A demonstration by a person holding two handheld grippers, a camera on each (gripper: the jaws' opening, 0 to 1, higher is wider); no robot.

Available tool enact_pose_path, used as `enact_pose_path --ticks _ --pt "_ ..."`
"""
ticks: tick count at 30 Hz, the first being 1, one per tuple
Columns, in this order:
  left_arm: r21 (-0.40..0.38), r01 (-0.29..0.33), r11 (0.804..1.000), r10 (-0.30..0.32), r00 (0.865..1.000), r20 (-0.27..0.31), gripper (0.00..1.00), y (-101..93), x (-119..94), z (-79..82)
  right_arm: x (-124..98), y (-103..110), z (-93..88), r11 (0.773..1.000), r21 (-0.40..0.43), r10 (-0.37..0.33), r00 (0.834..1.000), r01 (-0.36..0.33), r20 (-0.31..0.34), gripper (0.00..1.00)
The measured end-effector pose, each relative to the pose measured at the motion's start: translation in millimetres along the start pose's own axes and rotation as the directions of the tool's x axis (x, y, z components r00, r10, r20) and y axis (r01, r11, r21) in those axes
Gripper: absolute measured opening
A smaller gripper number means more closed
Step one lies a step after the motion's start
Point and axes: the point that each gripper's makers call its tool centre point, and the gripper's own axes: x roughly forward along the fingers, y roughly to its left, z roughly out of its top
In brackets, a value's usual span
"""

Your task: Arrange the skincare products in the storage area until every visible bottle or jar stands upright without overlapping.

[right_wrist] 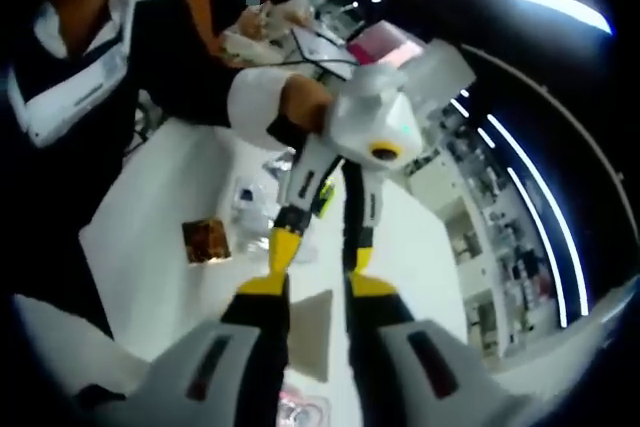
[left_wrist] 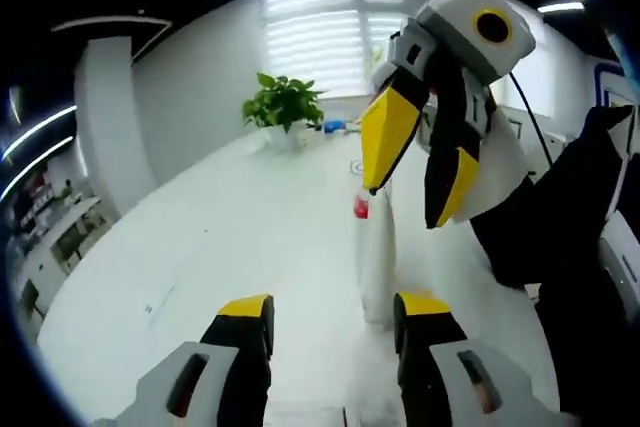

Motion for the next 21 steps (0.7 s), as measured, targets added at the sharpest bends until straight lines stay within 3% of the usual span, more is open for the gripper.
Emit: enact_pose_path --ticks 7,12,15,19,21 --pt "0.032 -0.033 0.999 0.035 0.997 -0.073 0.62 9.0 -17 -15.4 13 3 7.5 0.998 -0.046 0.035 0.999 -0.035 -0.015 0.26" --pt "0.040 -0.036 0.999 0.040 0.992 -0.123 0.63 18.2 -26 -30.1 25 5 10.6 0.997 -0.037 0.064 0.997 -0.065 -0.036 0.35" --pt "0.013 -0.050 0.999 0.051 0.990 -0.129 0.63 24.0 -32 -34.6 32 7 12.8 0.995 -0.043 0.086 0.995 -0.088 -0.051 0.35" --pt "-0.003 -0.019 1.000 0.018 0.985 -0.173 0.56 23.7 -43 -53.5 42 11 18.3 0.990 -0.064 0.120 0.990 -0.125 -0.069 0.36" --pt "-0.033 -0.015 0.999 0.010 0.986 -0.165 0.50 26.2 -46 -58.0 46 16 20.1 0.986 -0.075 0.143 0.986 -0.150 -0.087 0.36"
